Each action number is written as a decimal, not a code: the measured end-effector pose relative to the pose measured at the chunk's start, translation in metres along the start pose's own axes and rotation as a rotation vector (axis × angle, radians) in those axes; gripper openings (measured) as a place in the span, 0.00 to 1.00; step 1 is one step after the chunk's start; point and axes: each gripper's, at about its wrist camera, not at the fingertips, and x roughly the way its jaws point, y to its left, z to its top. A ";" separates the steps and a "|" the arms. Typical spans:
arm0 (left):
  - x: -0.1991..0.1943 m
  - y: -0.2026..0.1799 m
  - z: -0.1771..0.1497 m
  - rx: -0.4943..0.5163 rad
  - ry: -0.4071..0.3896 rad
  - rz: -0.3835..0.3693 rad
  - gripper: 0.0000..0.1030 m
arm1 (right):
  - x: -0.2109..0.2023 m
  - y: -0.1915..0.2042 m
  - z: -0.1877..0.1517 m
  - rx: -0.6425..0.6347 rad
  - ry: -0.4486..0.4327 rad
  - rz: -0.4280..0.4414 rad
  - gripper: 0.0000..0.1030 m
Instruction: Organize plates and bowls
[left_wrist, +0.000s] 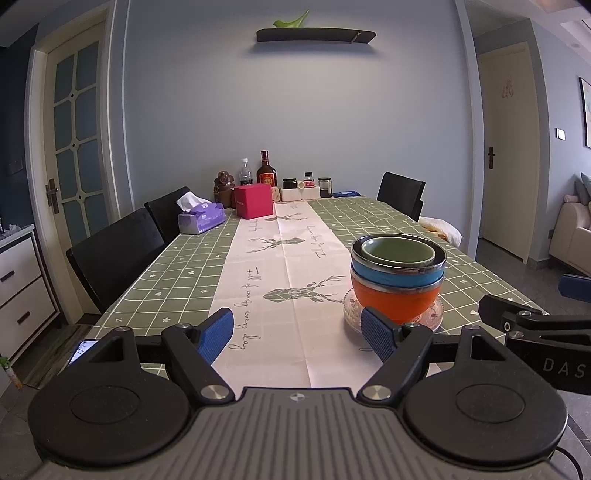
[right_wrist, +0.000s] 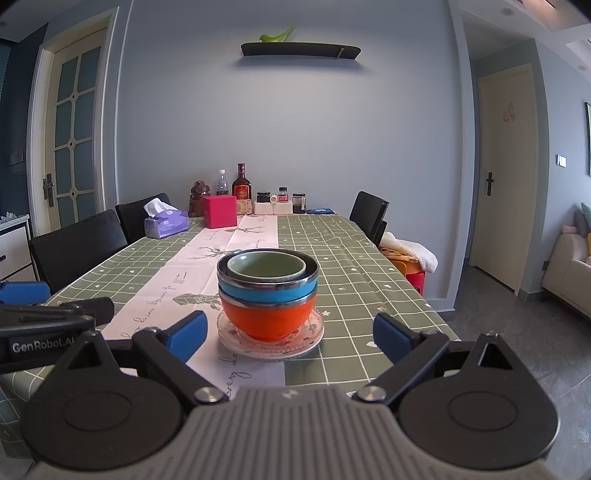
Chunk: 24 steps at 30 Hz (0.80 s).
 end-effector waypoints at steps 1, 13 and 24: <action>0.000 0.000 0.000 0.001 -0.001 -0.001 0.89 | 0.000 0.000 0.000 0.000 0.000 0.000 0.92; -0.001 -0.002 -0.001 0.008 -0.008 -0.003 0.89 | 0.000 0.000 0.000 0.000 0.000 0.003 0.92; -0.002 -0.004 -0.001 0.016 -0.011 0.000 0.89 | 0.001 0.000 -0.001 -0.001 0.003 0.006 0.92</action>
